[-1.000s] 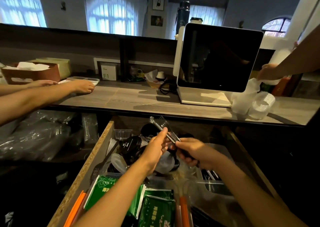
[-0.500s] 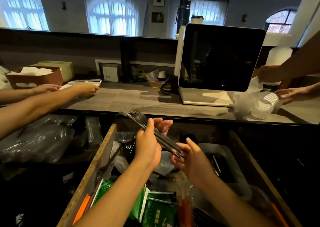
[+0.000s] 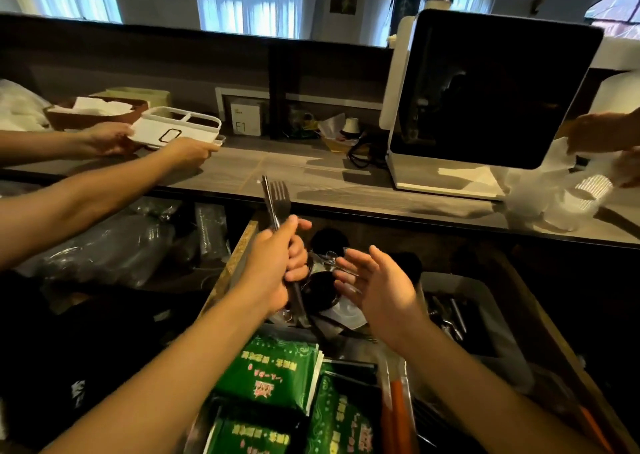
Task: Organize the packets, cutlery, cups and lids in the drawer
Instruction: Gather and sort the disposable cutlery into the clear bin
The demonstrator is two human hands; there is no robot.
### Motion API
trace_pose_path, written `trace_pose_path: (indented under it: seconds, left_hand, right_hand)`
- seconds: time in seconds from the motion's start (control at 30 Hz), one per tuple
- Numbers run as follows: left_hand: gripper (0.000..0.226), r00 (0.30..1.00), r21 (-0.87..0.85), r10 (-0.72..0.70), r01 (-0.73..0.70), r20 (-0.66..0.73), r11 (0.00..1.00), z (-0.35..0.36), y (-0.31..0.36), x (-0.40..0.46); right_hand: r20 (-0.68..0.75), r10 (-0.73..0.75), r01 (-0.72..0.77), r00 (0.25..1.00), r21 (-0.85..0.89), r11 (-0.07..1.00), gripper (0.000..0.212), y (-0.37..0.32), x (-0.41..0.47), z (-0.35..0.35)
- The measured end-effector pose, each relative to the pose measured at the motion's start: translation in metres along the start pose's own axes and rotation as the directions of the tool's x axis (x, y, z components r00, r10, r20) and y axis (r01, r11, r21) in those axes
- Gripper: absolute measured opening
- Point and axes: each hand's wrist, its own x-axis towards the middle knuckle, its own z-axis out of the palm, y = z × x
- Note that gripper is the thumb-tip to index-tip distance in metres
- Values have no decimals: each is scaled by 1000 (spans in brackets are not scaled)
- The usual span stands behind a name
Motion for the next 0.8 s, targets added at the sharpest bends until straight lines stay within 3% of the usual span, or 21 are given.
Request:
trace_pose_path:
  seconds: [0.13,0.33,0.5,0.57,0.67,0.8]
  left_hand:
    - [18,987,139,-147,155,-72,978,-52,15,25]
    - [27,967,207,-162,203,-199,957,-104,11,36]
    - [26,958,209,-149,202,-245,957,-118,5,38]
    - [24,959,224,-143,199,-243,954,-120,2,40]
    - [25,957,213,-133,190,-258,958,-121,0,41]
    - [28,953,174,-140,191,-268,966,-123,-2,43]
  right_hand:
    - [-16,-7,4,1000,-192,981,27,8,25,30]
    - [-34,194,-182,980,-531,828,21,41,71,83]
    - [-146,309,-323,940,-675,664,36,59,97,111]
    - [-183,300,-333,936,-733,593,42,64,106,117]
    - [-206,272,-321,940,-802,504,32,69,110,121]
    - [-238,199,-298,951,-881,368,34,69,113,115]
